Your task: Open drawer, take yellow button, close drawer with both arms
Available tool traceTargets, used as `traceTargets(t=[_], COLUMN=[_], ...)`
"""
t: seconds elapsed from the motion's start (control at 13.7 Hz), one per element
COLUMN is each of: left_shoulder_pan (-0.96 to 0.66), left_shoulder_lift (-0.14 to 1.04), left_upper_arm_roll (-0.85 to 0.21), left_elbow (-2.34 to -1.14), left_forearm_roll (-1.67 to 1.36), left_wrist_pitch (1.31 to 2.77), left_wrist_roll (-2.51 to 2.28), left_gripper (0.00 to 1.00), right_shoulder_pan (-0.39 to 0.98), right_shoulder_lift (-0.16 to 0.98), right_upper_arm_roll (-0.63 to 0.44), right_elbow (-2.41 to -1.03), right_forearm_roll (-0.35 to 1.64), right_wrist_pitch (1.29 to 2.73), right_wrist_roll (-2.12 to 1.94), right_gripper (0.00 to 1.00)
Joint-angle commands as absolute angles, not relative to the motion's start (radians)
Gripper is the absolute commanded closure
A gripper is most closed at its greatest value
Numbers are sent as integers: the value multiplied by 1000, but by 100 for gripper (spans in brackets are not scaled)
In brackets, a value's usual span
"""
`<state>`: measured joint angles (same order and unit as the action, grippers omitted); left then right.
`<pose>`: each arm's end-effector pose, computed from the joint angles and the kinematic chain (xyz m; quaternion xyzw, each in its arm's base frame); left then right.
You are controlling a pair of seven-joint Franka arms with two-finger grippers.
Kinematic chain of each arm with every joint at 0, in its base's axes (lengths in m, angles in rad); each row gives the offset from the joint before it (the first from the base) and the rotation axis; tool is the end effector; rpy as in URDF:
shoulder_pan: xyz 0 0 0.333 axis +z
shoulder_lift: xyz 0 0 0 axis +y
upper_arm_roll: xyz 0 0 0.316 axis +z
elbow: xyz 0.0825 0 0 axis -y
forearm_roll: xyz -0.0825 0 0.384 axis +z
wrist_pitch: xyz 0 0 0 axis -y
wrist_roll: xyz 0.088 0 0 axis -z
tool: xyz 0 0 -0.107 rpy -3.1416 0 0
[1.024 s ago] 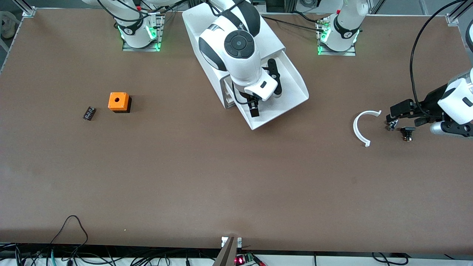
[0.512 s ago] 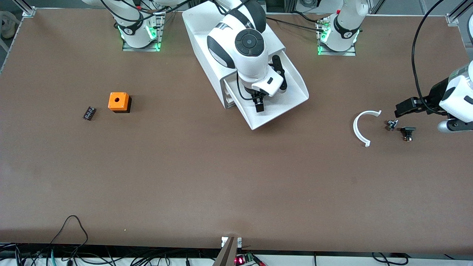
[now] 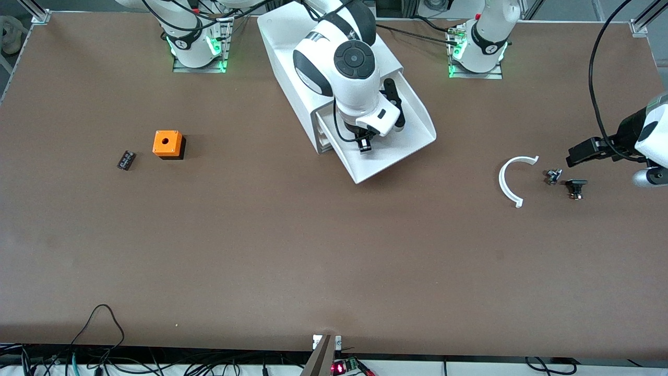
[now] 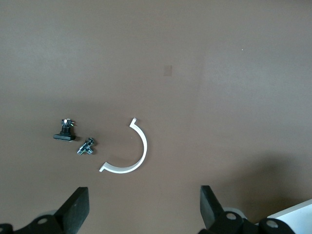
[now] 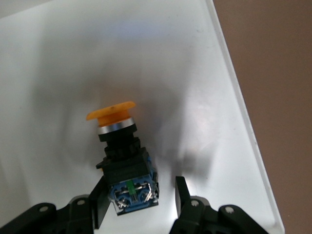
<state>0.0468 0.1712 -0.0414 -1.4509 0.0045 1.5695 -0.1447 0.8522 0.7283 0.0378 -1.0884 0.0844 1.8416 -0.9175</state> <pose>0.6050 0.0059 0.5816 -0.9968 -0.0751 0.0262 0.0005 0.4769 0.5855 0.3964 -0.6300 -0.7747 -0.0135 0.0531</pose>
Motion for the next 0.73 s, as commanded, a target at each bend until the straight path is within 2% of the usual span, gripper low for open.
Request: traceTargets(t=[0.0,0.15,0.29,0.66], left_shoulder_pan=[40,40,41,40], left_shoulder_lift=[178,178,178,178], left_upper_arm_roll=[-43,-43,-44,-44], left_elbow=[-1424,-1424,-1424,-1422], left_forearm_roll=[32,32,32,32], left_wrist_pitch=[1552,1552,1552,1552], left_wrist_roll=[-146,-146,-146,-149], left_gripper=[0,0,0,0], right_shoulder_pan=[865,867,867,859], right_shoulder_lift=[750,750,749,709], right_upper_arm_roll=[34,34,32,37], right_elbow=[-1045,-1045,-1043,-1043], right_forearm_roll=[69,69,68,71], right_wrist_pitch=[1822,1828,1838,1841], right_wrist_roll=[-925,-927,-927,-891], right_gripper=[60,71,77,82])
